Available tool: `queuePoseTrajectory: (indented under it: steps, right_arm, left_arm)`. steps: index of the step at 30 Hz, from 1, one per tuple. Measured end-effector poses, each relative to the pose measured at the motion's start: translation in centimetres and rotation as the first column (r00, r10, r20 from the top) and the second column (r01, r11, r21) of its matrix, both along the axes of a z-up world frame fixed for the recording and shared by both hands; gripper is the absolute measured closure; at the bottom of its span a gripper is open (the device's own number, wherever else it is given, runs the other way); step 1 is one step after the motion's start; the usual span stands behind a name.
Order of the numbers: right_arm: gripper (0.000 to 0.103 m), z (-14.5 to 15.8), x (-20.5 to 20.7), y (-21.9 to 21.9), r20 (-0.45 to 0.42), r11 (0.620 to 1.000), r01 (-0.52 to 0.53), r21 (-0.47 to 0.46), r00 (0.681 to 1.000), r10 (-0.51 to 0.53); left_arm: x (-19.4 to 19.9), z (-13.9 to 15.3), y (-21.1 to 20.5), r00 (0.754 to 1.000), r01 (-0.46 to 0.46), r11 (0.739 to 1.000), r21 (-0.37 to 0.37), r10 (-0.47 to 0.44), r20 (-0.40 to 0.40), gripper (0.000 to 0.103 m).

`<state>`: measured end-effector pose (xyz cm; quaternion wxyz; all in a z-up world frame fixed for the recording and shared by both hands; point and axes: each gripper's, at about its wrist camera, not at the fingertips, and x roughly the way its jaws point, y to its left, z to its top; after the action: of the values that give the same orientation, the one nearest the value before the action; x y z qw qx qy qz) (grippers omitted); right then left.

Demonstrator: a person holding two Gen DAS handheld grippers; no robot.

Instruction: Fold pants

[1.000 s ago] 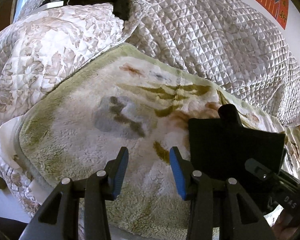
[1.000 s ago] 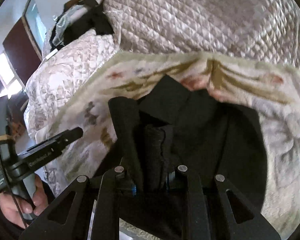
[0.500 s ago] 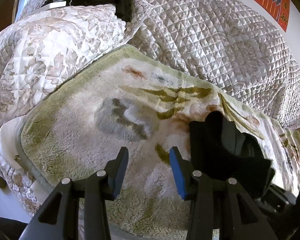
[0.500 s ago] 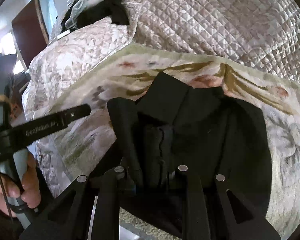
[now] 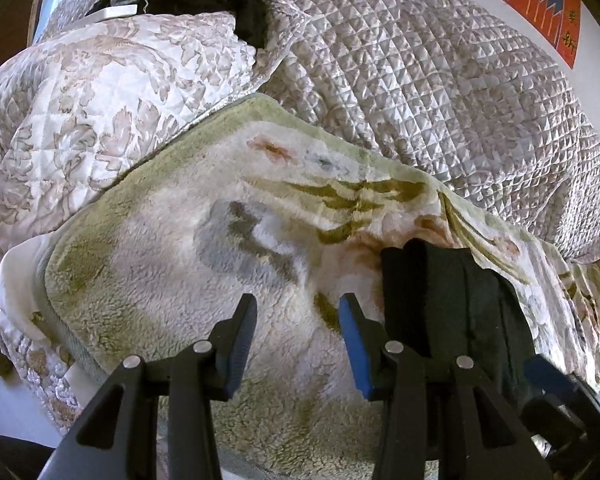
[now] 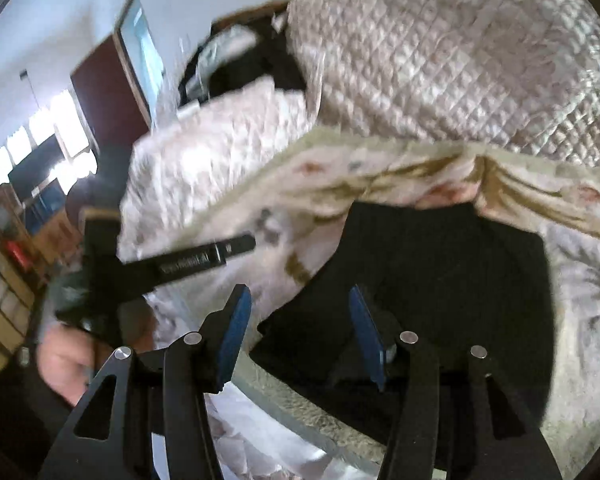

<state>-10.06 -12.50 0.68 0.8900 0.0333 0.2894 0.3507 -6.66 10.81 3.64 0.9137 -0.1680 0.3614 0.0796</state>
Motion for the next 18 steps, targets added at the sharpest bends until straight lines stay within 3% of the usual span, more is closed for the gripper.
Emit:
queuePoseTrajectory:
  steps: [1,3,5,6,9,12,18]
  right_arm:
    - [0.052,-0.3,0.1,-0.5,-0.008,1.000,0.027,-0.009,1.000,-0.027]
    - [0.072,-2.1,1.2,-1.0,-0.088,0.996,0.063,-0.059,0.994,-0.068]
    - [0.079,-4.3,2.0,-0.7,-0.195,0.995,0.023,-0.098,0.980,-0.042]
    - [0.082,-4.6,1.7,-0.6,-0.194,0.995,0.010,-0.097,0.981,-0.028]
    - [0.082,-3.4,1.7,-1.2,-0.181,0.998,-0.015,-0.060,0.983,0.004]
    - [0.082,-1.8,3.1,-3.3,-0.169,0.999,0.035,-0.024,0.985,-0.038]
    - [0.082,0.1,9.1,-6.8,-0.144,0.981,0.157,-0.115,0.974,-0.173]
  left_arm:
    - [0.0,0.1,-0.1,1.000,0.004,1.000,0.000,-0.004,0.004,0.057]
    - [0.0,0.2,-0.5,1.000,0.017,1.000,-0.001,-0.017,0.014,0.057]
    - [0.0,0.5,-1.0,0.999,0.036,0.999,0.000,-0.036,0.027,0.057]
    - [0.1,0.7,-1.4,0.998,0.052,0.999,0.001,-0.052,0.034,0.057]
    - [0.2,1.3,-2.5,0.995,0.091,0.996,0.005,-0.092,0.049,0.057]
    - [0.8,2.1,-3.7,0.989,0.138,0.990,0.002,-0.138,0.055,0.058]
    - [3.9,3.4,-7.1,0.963,0.269,0.963,-0.013,-0.269,0.035,0.058]
